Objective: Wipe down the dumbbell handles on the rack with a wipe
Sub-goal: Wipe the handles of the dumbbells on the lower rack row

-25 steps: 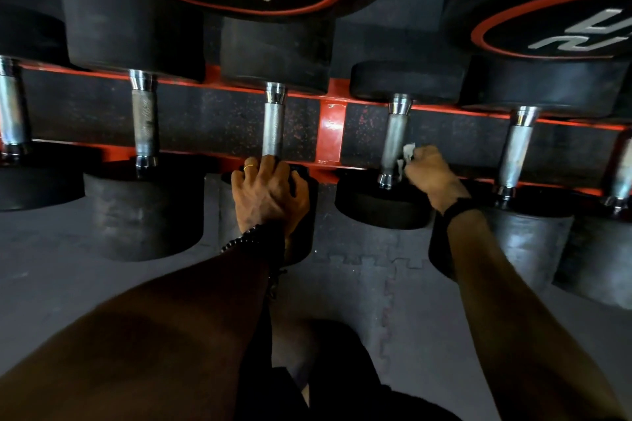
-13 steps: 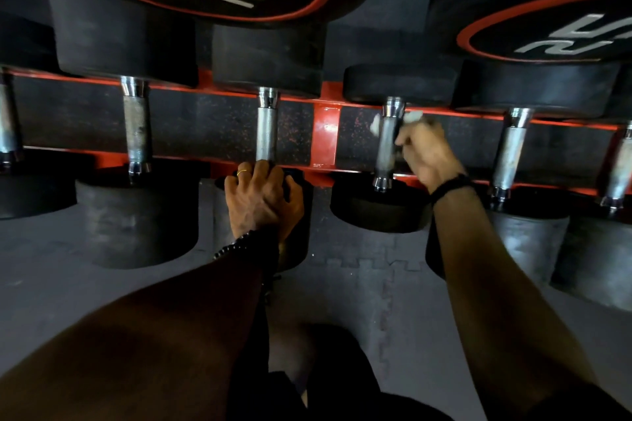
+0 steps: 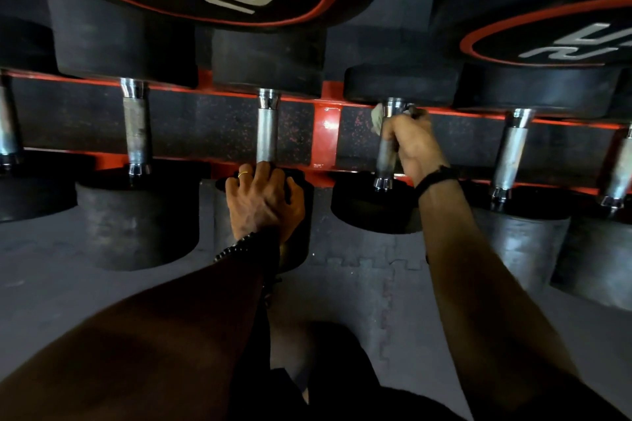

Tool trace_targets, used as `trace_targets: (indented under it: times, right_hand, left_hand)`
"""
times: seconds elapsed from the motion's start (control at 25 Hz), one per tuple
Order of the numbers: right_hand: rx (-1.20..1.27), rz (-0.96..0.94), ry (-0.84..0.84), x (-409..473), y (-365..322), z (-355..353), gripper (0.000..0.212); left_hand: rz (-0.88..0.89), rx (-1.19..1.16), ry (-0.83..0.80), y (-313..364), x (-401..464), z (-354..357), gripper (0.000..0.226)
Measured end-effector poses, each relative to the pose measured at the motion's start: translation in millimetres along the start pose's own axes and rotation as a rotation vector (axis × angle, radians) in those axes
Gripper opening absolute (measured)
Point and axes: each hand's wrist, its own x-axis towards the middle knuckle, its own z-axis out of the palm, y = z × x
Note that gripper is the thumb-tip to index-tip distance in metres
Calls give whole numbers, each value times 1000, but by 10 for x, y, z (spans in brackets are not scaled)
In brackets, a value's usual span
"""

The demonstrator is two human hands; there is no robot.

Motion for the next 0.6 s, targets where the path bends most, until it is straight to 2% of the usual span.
trace_targets:
  times: [0.16, 0.28, 0.32, 0.44, 0.6]
  right_hand:
    - [-128, -61, -20, -111, 120, 3, 29]
    - [-92, 7, -62, -1, 11, -124, 45]
    - [-115, 16, -79, -24, -5, -158, 44]
    - [-219, -5, -112, -106, 27, -40, 30]
    - [61, 45, -218, 70, -28, -51, 23]
  left_hand:
    - [-14, 9, -6, 4, 29, -12, 26]
    - [7, 4, 9, 19, 0, -6, 26]
    - [6, 8, 10, 23, -5, -9, 26]
    - [-8, 20, -7, 3, 19, -14, 27]
    - [3, 19, 3, 27, -1, -19, 27]
